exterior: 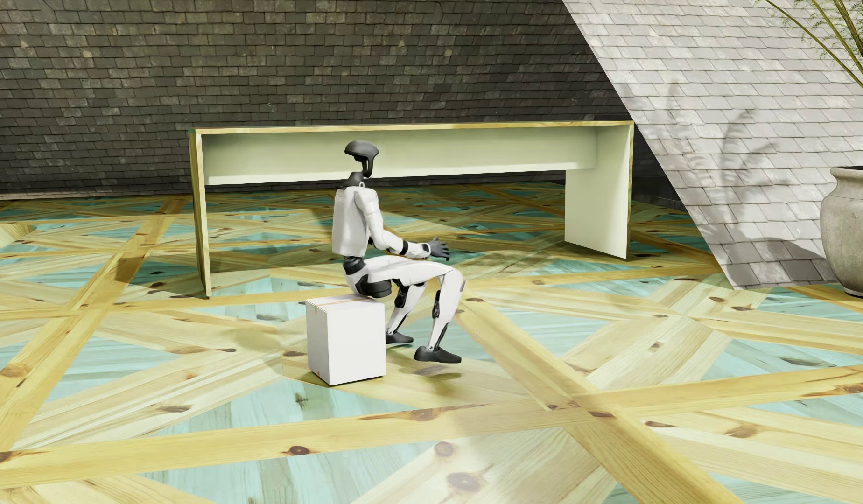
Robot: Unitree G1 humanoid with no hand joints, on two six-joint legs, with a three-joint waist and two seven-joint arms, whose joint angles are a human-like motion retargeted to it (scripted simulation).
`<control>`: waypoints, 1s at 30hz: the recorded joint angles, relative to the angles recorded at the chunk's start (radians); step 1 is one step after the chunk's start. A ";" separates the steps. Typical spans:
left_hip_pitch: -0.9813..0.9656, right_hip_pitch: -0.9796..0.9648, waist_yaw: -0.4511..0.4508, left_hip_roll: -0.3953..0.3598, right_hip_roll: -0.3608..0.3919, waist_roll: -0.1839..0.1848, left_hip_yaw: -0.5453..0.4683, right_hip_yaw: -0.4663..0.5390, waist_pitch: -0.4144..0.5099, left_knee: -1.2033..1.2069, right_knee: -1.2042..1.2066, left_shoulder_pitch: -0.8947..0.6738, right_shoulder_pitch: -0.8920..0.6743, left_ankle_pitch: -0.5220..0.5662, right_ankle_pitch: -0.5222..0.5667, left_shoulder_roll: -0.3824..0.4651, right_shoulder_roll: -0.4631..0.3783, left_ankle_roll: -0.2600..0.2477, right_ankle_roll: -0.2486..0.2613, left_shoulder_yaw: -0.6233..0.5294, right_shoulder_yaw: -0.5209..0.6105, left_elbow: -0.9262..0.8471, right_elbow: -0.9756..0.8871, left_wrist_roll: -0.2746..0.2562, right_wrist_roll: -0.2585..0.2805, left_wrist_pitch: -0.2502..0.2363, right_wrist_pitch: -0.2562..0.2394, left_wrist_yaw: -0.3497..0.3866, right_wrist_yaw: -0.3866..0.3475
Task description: Perch on the white box
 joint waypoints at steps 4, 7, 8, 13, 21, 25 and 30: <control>0.044 0.034 0.001 -0.010 0.010 -0.008 0.006 -0.002 -0.050 -0.008 -0.001 0.088 0.065 0.010 0.006 -0.038 0.018 0.010 -0.019 0.091 -0.044 0.142 0.158 -0.113 0.086 0.065 0.037 0.038 -0.079; 0.061 0.052 0.004 -0.019 0.014 -0.010 0.010 -0.010 -0.065 -0.013 -0.007 0.152 0.116 0.020 0.014 -0.056 0.021 0.023 -0.030 0.160 -0.095 0.350 0.396 -0.210 0.140 0.149 0.123 -0.056 0.003; 0.068 0.057 0.003 -0.018 0.016 -0.012 0.013 -0.014 -0.070 -0.014 -0.008 0.179 0.128 0.021 0.017 -0.052 0.019 0.027 -0.035 0.166 -0.090 0.425 0.488 -0.216 0.120 0.176 0.154 -0.118 0.064; 0.087 0.081 -0.002 -0.004 0.026 -0.017 0.020 -0.025 -0.086 -0.016 -0.016 0.297 0.225 0.020 0.020 -0.072 0.074 0.028 -0.040 0.176 -0.081 0.687 0.816 0.002 -0.096 0.158 0.171 -0.380 0.264; 0.091 0.108 -0.005 0.006 0.041 -0.017 0.015 -0.027 -0.098 -0.010 -0.025 0.442 0.379 0.021 0.026 -0.113 0.130 0.030 -0.033 0.266 -0.123 0.561 0.737 -0.053 -0.123 0.135 0.148 -0.378 0.336; 0.097 0.118 -0.002 -0.001 0.049 -0.022 0.014 -0.029 -0.097 -0.011 -0.029 0.387 0.332 0.024 0.029 -0.101 0.135 0.036 -0.041 0.214 -0.087 0.542 0.724 -0.021 -0.110 0.122 0.147 -0.369 0.305; 0.103 0.129 0.003 -0.001 0.050 -0.026 0.012 -0.030 -0.078 -0.010 -0.030 0.328 0.287 0.018 0.027 -0.101 0.122 0.035 -0.044 0.194 -0.055 0.579 0.705 -0.029 -0.100 0.135 0.144 -0.312 0.281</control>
